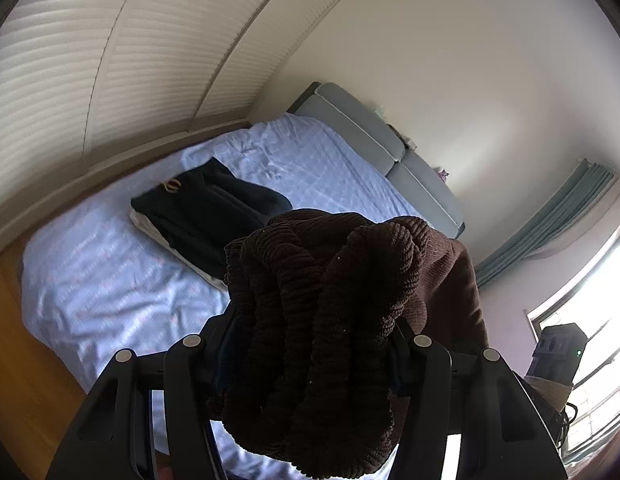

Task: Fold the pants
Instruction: 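Carry the folded pants with both grippers toward the stack of dark clothes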

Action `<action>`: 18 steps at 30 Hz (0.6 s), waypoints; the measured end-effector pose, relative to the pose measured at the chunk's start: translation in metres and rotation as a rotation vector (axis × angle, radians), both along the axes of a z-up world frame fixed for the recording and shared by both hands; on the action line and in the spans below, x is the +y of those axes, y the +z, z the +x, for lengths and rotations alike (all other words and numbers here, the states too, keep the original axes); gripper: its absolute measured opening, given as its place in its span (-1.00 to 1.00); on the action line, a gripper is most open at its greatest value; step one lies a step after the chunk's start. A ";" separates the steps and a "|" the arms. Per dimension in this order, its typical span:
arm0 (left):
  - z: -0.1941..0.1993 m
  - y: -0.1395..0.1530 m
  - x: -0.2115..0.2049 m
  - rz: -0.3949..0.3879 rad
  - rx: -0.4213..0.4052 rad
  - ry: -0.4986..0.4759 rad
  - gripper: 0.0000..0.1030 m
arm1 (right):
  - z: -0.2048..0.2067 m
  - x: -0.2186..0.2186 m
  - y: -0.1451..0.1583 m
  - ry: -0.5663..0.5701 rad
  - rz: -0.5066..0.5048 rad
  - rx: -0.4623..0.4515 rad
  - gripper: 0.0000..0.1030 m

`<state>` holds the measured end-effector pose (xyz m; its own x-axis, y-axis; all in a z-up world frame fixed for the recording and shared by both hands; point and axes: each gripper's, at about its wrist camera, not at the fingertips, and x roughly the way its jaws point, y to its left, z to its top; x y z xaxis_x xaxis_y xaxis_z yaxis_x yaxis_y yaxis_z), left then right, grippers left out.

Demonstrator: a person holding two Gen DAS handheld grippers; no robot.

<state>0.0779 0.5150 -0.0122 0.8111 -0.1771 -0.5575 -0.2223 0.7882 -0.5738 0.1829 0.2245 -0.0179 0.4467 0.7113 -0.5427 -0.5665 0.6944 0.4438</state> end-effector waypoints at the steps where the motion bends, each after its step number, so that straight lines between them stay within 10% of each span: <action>1: 0.004 0.001 0.008 0.007 -0.004 -0.002 0.09 | 0.006 0.005 -0.001 0.004 0.004 0.010 -0.26; 18: 0.155 -0.037 0.162 -0.075 0.083 -0.245 0.09 | 0.057 0.140 -0.021 -0.220 -0.065 0.065 -0.26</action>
